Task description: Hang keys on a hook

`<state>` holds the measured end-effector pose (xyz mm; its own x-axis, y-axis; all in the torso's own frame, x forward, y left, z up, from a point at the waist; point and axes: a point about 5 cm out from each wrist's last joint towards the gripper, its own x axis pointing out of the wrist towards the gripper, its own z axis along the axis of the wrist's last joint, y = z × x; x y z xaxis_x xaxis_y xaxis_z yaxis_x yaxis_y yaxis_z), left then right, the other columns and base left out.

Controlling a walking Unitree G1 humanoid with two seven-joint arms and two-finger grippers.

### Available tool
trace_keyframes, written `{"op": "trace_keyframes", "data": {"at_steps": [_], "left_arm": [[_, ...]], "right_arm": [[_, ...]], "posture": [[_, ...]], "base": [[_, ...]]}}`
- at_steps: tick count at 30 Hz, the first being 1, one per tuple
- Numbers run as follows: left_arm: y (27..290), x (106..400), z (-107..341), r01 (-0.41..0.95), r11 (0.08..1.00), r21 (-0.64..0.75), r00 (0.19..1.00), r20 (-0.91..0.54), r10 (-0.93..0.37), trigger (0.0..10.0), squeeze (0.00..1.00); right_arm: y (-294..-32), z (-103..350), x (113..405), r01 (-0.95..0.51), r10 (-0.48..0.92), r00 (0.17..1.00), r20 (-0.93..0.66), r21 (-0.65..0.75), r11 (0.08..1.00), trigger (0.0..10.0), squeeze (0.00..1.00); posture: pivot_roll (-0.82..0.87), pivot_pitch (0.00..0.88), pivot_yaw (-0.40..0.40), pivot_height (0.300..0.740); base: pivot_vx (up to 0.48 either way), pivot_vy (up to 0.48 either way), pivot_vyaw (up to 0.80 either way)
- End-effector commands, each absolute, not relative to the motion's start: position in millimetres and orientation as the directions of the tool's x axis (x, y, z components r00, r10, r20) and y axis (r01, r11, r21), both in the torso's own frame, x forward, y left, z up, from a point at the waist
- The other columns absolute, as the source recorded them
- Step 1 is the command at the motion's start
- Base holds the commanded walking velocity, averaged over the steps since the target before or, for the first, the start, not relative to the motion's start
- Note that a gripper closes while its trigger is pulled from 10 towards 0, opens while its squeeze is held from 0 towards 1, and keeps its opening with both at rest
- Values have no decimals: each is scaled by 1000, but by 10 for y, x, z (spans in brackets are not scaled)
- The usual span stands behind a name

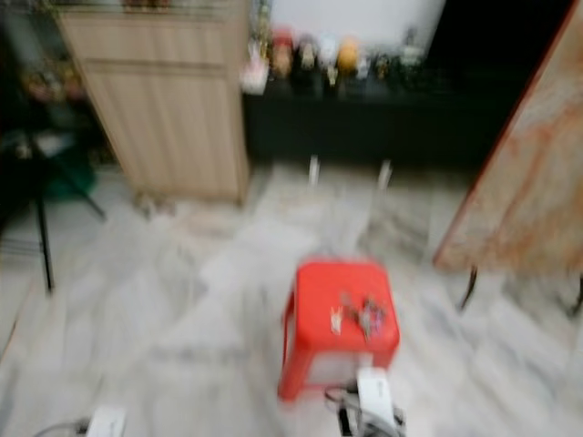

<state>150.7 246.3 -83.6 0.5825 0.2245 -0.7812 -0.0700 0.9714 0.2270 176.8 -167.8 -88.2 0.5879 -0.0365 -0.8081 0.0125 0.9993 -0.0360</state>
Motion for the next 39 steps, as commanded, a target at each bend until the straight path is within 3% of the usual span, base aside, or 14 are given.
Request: {"op": "trace_keyframes", "data": {"at_steps": [1,8,30,39], "left_arm": [[2347,1519,-862,-53,978,200,586,-787,192,10000,0],[2336,1515,-866,-46,978,201,585,-788,190,10000,0],[2334,1526,-861,-50,978,204,588,-785,194,10000,0],[2306,1575,-845,-50,979,199,606,-773,188,10000,0]], "right_arm": [[-1814,-908,1688,42,-74,564,-823,-61,997,10000,0],[-1820,-907,1688,60,-82,563,-822,-59,996,10000,0],[-1779,-912,1689,-4,-40,560,-828,-51,999,10000,0],[-1779,-918,1676,34,-51,556,-829,-39,999,10000,0]], "posture": [[110,28,-66,740],[112,31,-66,740],[113,28,-64,740],[113,25,-65,740]], "base": [[315,0,0],[279,0,0],[0,0,36],[0,0,178]]}}
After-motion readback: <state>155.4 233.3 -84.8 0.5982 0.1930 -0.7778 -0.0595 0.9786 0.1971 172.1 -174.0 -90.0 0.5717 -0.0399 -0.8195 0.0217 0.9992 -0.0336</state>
